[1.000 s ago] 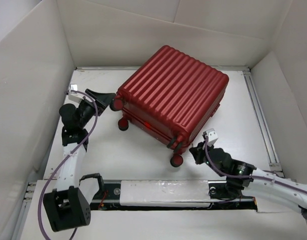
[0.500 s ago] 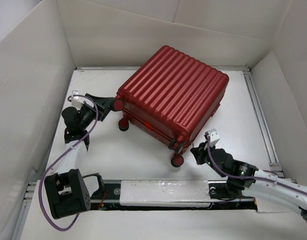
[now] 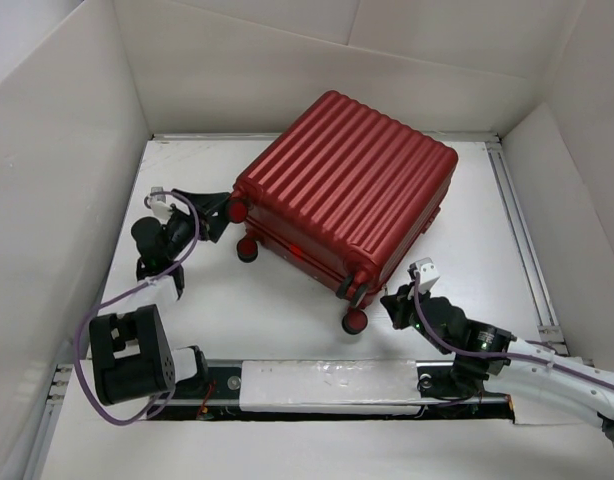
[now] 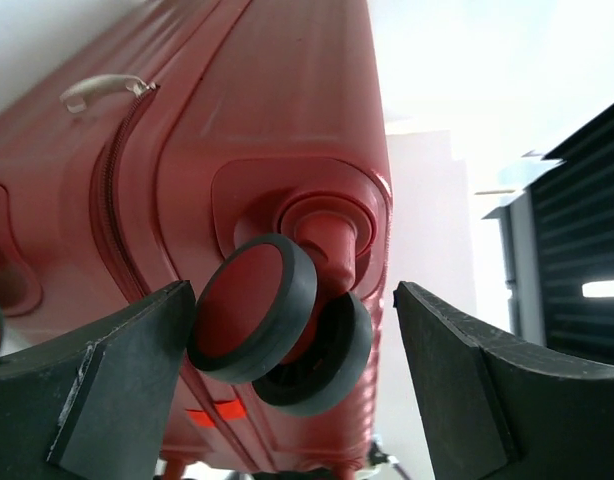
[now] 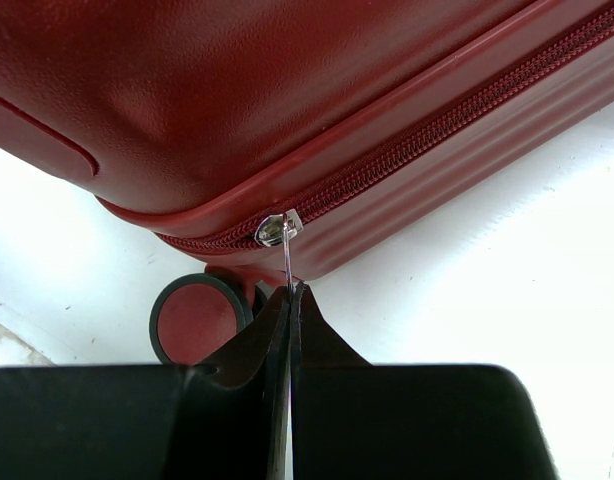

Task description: Pack the luggage

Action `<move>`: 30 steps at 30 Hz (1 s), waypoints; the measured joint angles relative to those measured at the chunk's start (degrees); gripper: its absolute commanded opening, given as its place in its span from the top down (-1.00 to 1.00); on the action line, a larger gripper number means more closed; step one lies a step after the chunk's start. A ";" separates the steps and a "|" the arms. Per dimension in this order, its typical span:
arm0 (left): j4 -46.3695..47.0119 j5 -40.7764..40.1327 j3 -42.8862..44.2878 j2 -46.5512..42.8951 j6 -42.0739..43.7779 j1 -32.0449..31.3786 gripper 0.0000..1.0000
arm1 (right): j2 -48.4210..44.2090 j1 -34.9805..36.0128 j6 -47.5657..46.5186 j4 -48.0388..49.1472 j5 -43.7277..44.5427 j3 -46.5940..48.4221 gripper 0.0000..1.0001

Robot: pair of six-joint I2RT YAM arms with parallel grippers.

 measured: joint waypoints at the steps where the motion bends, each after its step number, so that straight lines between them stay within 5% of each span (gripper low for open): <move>1: 0.94 -0.04 -0.48 0.13 -1.16 -0.02 -0.57 | 0.00 0.00 0.00 0.00 0.00 0.00 1.00; 18: 12.13 -0.33 -4.79 6.73 -11.89 1.01 -0.56 | 0.00 0.00 0.00 0.04 -0.07 0.00 1.00; 26: 16.55 -0.33 -4.79 8.15 -14.84 0.94 -0.26 | 0.07 0.00 0.00 0.20 -0.13 0.00 1.00; 30: 18.99 -0.37 -4.68 9.81 -16.79 0.50 0.18 | 0.57 0.00 0.00 0.52 -0.11 0.00 1.00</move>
